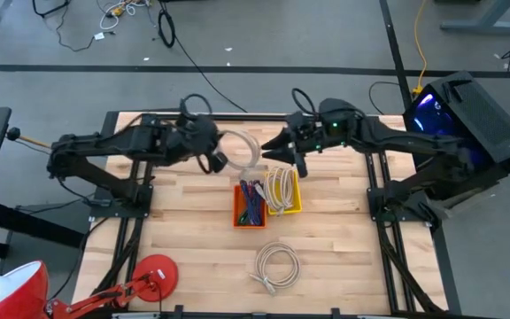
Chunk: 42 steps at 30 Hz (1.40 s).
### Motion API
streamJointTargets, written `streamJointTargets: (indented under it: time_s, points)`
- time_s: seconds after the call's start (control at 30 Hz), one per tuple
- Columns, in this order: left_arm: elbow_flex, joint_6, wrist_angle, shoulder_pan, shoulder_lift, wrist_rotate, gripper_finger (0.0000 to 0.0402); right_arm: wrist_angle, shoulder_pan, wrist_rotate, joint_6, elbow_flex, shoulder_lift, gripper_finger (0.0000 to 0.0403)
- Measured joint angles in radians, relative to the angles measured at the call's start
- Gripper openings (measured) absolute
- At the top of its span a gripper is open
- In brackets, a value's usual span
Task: Pick & Place USB Port
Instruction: Put the brown HDMI cable into the yellow basket
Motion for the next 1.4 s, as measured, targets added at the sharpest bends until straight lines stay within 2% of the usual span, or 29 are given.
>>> streamJointTargets:
  time_s: [0.27,0.83,1.4]
  points:
    - [0.0,0.05,0.008,0.011,0.065,0.033,0.0019,-0.037,-0.018,0.001,0.009,0.0,0.043,0.0125]
    - [0.0,0.08,0.045,0.008,0.026,0.016,0.0019,-0.126,-0.098,0.049,-0.013,0.0,0.042,0.0125]
    - [0.0,0.146,0.164,0.014,0.035,0.025,0.0019,-0.083,-0.054,0.024,-0.009,0.0,0.041,0.0121]
